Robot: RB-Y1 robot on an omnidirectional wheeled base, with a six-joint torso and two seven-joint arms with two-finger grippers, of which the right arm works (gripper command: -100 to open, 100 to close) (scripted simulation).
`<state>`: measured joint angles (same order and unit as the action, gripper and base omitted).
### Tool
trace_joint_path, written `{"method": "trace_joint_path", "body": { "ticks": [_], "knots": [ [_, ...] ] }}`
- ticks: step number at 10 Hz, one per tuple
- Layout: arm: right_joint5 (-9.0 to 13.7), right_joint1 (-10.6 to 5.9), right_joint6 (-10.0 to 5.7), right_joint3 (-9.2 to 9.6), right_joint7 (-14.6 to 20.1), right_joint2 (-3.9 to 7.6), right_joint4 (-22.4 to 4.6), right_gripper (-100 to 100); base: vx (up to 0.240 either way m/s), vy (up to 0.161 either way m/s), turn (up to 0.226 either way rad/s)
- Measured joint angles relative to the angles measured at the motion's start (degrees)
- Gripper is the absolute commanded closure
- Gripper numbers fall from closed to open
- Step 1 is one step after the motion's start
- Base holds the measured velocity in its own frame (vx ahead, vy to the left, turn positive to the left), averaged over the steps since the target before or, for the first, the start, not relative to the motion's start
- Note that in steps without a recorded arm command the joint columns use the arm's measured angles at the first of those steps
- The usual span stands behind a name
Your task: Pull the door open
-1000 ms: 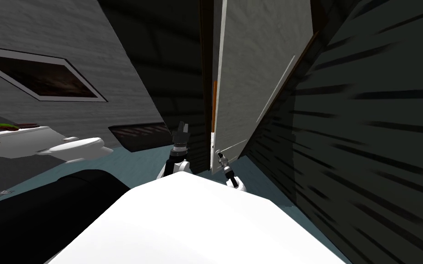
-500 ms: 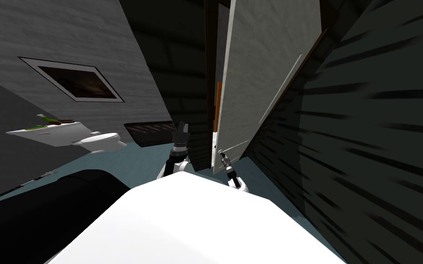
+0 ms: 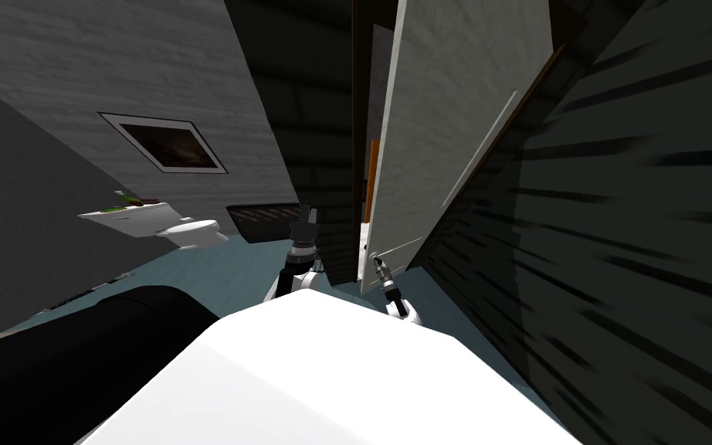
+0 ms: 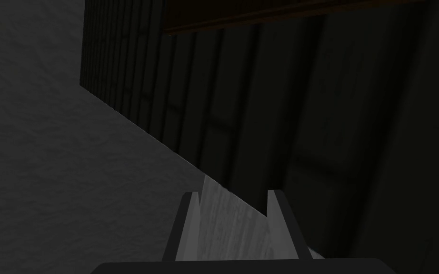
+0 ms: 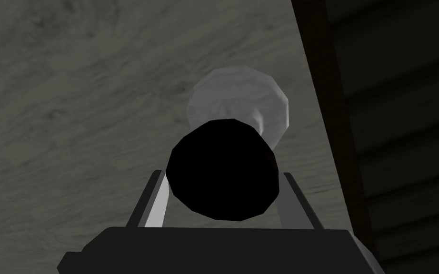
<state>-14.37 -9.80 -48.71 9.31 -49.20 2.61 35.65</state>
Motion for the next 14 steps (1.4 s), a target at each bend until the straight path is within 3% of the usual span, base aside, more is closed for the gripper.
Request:
{"method": "trace_joint_path", "body": {
  "ticks": [1,4,5,6,7,9,10,11,12,13,14],
  "knots": [
    [0.3,0.53,0.49,-0.04,1.0,0.30,0.9,100,-0.038,-0.030,0.190],
    [2.2,0.20,0.15,-0.82,5.3,0.82,0.4,100,-0.046,-0.029,0.123],
    [2.6,1.21,0.77,-0.81,6.8,1.18,2.0,100,-0.018,-0.016,0.095],
    [3.1,0.41,0.17,-1.14,7.7,1.25,0.5,100,-0.029,-0.016,0.127],
    [3.6,0.55,0.41,-1.27,9.0,1.52,0.9,100,-0.048,-0.038,0.144],
    [4.6,1.21,0.43,-1.53,11.7,1.92,1.7,100,-0.031,-0.027,0.118],
    [5.0,2.45,1.51,-1.44,13.4,2.38,3.9,100,-0.031,-0.015,0.068],
    [5.5,0.77,0.57,-1.92,14.2,2.16,1.0,100,-0.034,-0.022,0.147],
    [5.9,2.39,1.31,-1.84,15.3,2.21,3.3,100,-0.024,-0.014,0.074],
    [6.2,2.47,1.73,-1.68,16.5,2.33,3.0,100,-0.012,0.005,-0.005],
    [6.4,1.49,1.02,-1.90,16.7,2.04,1.1,100,-0.027,-0.005,0.153]
  ]
}}
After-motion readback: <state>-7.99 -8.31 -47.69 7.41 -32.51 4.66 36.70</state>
